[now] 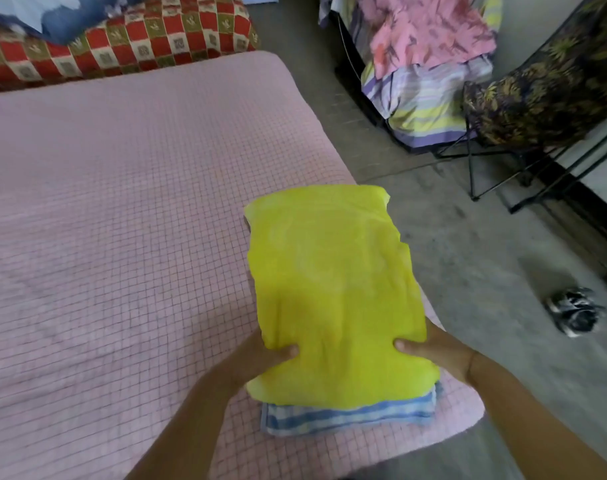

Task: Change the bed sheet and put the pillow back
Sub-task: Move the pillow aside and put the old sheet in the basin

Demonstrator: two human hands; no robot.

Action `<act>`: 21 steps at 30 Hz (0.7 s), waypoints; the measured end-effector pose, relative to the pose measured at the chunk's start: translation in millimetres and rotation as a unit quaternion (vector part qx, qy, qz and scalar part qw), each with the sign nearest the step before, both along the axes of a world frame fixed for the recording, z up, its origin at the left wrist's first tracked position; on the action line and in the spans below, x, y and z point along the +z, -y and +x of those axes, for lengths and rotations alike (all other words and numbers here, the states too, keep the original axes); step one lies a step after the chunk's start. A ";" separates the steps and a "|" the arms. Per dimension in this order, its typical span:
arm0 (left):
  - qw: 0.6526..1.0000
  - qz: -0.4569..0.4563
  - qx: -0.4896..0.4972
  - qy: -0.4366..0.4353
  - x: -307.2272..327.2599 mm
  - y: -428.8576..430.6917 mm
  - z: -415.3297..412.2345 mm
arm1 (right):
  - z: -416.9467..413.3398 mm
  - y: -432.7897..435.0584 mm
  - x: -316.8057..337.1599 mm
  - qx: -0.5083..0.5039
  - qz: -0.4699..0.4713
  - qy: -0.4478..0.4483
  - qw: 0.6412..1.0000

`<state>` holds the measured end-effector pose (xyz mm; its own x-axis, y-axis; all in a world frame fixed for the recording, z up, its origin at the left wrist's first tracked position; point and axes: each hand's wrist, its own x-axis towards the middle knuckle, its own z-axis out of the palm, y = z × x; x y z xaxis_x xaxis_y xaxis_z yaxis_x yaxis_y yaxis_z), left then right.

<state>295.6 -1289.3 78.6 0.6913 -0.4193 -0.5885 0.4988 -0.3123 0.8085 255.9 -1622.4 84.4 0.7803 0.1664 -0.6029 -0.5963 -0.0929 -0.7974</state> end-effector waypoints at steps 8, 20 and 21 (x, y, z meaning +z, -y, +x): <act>0.996 0.005 0.018 -0.082 -16.7 16.6 -50.9 | -55.4 -4.7 -2.6 -0.039 -0.084 0.006 0.996; 0.961 0.135 0.241 0.004 -38.1 35.2 -121.5 | -84.0 -12.3 -20.8 -0.135 -0.278 0.068 0.949; 0.956 0.147 0.253 0.020 -29.4 34.5 -120.6 | -76.9 -13.4 -12.0 -0.137 -0.300 0.095 0.939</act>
